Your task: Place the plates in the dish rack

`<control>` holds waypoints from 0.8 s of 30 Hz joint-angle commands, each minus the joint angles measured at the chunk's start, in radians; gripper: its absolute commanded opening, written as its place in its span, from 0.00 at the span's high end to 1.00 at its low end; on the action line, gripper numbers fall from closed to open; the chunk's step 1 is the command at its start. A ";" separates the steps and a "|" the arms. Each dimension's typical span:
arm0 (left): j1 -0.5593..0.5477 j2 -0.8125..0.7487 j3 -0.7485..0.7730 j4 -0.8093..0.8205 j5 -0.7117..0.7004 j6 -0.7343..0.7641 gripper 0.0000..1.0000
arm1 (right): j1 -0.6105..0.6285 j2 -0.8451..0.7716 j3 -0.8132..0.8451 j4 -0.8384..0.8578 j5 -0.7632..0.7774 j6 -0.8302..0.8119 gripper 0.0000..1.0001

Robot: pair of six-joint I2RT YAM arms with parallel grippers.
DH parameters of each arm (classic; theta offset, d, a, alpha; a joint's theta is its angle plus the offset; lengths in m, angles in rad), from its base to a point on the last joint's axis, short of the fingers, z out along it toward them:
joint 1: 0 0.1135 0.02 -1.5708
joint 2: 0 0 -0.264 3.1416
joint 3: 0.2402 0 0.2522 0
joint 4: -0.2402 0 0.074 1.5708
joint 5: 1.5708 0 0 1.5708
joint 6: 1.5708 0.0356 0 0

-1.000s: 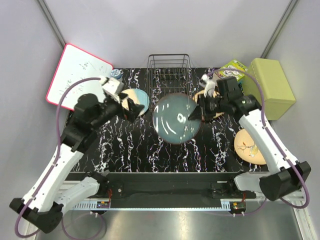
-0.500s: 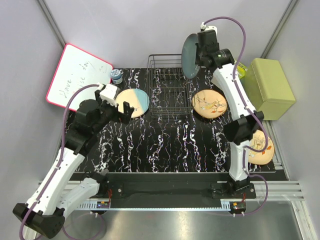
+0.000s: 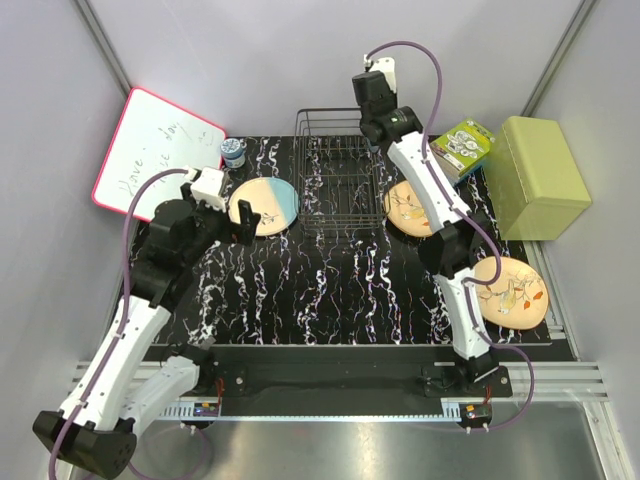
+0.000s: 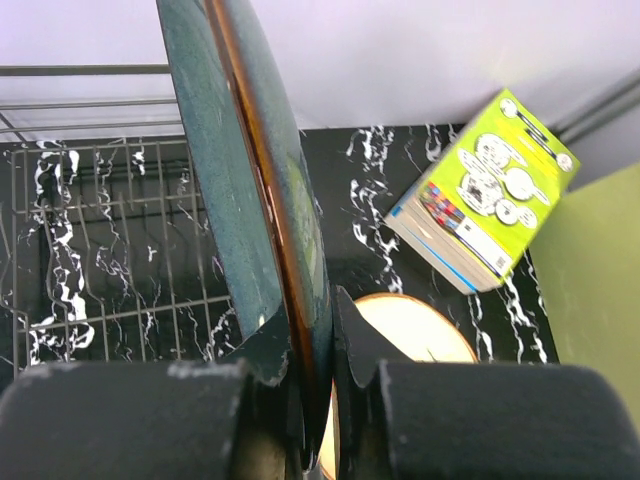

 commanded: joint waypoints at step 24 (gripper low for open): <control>0.080 -0.016 -0.047 0.041 0.040 -0.049 0.01 | 0.009 0.206 0.106 0.238 0.159 0.004 1.00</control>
